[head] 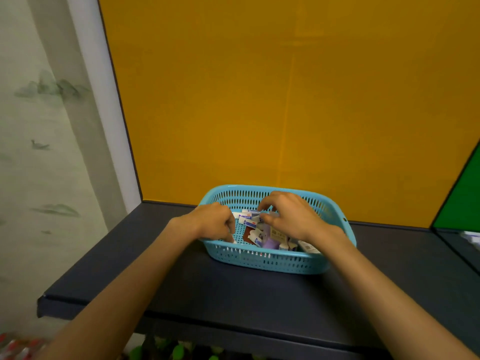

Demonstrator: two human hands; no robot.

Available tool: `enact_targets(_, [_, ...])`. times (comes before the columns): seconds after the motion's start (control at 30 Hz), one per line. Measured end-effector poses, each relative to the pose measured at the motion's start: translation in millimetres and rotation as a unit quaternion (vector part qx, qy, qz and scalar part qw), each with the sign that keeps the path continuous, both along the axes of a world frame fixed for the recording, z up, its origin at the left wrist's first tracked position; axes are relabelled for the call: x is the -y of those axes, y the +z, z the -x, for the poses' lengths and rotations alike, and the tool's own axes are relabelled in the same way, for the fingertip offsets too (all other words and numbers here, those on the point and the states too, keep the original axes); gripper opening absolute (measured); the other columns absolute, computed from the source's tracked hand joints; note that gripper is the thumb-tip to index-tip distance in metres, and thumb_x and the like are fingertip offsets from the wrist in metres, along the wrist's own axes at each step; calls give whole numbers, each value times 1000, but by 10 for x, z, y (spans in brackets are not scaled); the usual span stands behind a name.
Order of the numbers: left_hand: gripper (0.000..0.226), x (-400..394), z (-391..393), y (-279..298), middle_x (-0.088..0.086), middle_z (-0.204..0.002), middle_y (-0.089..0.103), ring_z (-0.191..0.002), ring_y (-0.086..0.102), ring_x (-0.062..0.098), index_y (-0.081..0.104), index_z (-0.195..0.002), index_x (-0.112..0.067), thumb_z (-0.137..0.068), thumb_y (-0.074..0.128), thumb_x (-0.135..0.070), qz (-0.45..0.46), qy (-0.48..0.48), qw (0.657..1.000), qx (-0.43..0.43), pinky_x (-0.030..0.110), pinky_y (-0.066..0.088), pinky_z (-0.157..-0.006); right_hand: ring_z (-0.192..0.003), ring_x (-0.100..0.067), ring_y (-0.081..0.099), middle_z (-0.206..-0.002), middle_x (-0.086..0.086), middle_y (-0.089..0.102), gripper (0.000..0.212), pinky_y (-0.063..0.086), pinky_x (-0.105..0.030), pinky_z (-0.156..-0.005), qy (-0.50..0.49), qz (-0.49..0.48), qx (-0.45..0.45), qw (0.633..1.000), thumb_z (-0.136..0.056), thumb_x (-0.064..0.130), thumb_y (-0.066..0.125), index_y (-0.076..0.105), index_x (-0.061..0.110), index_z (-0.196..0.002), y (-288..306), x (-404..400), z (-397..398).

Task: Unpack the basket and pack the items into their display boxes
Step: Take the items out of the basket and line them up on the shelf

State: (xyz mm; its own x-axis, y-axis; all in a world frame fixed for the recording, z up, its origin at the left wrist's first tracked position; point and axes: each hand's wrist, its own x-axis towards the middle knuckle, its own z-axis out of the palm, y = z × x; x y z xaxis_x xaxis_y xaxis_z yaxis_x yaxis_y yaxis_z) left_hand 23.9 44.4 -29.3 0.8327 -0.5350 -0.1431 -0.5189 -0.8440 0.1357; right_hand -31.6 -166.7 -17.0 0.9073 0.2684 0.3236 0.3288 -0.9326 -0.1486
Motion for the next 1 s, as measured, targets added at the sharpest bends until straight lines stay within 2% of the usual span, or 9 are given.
enact_targets(0.1, [17, 39, -104, -7, -16, -91, 67, -98, 62, 11, 75, -100, -24, -84, 76, -28, -46, -22, 999, -13, 35, 54, -88, -107, -15, 60, -118, 7, 66, 23, 37, -28, -77, 3, 17, -8, 1000, -94, 37, 64, 69, 27, -114, -26, -82, -11])
enact_targets(0.27, [23, 64, -210, -73, -1, -103, 67, -97, 61, 20, 68, -101, -20, -84, 76, -32, -77, -26, 997, -2, 38, 54, -85, -105, -15, 61, -119, 6, 67, 20, 46, -32, -82, 12, 21, -22, 999, -94, 33, 64, 70, 25, -112, -21, -187, -50])
enact_targets(0.43, [30, 14, -270, -106, -19, -84, 53, -93, 54, 11, 61, -96, -30, -77, 84, -36, -36, -38, 998, -20, 32, 46, -79, -92, -12, 65, -104, 8, 72, 11, 55, -39, -83, 12, 23, -42, 999, -91, 31, 67, 73, 27, -100, -96, -249, -137])
enact_targets(0.53, [36, -5, -295, -133, -15, -86, 60, -90, 56, 11, 59, -94, -31, -73, 88, -34, -8, -39, 999, -13, 31, 43, -72, -90, -10, 65, -101, 9, 72, 10, 55, -37, -82, 21, 24, -45, 998, -91, 28, 66, 74, 28, -97, -97, -297, -166])
enact_targets(0.63, [37, -19, -327, -142, -9, -90, 64, -84, 59, 11, 65, -99, -23, -72, 89, -30, 33, -44, 998, -6, 27, 43, -69, -89, -10, 65, -98, 10, 73, 11, 55, -35, -81, 31, 27, -54, 998, -90, 25, 65, 74, 27, -96, -99, -324, -190])
enact_targets(0.8, [26, -143, -372, -108, -5, -106, 68, -75, 54, -2, 69, -110, -19, -89, 74, -32, 161, -45, 984, 56, 12, 36, -62, -83, -8, 65, -91, 10, 74, 11, 56, -36, -79, 42, 24, -97, 994, -86, 20, 68, 76, 25, -91, -119, -372, -258])
enact_targets(0.9, [25, -284, -356, -38, -5, -106, 68, -84, 59, 9, 66, -116, -24, -94, 67, -35, 239, -22, 966, 100, 28, 46, -68, -80, -8, 65, -88, 9, 74, 8, 56, -35, -79, 69, 24, -136, 988, -85, 17, 70, 76, 22, -88, -151, -480, -317])
enact_targets(0.97, [23, -379, -327, -11, -10, -100, 66, -83, 61, 10, 65, -114, -28, -93, 67, -38, 284, -5, 951, 118, 38, 53, -72, -80, -7, 64, -89, 8, 74, 7, 55, -32, -80, 83, 26, -154, 984, -85, 16, 72, 77, 19, -89, -177, -567, -365])
enact_targets(1.0, [22, -417, -298, -7, -12, -97, 65, -81, 62, 8, 66, -112, -29, -92, 68, -37, 313, 1, 942, 120, 38, 54, -73, -81, -7, 64, -91, 7, 75, 7, 54, -30, -81, 89, 28, -161, 982, -86, 16, 72, 77, 19, -91, -186, -610, -387])
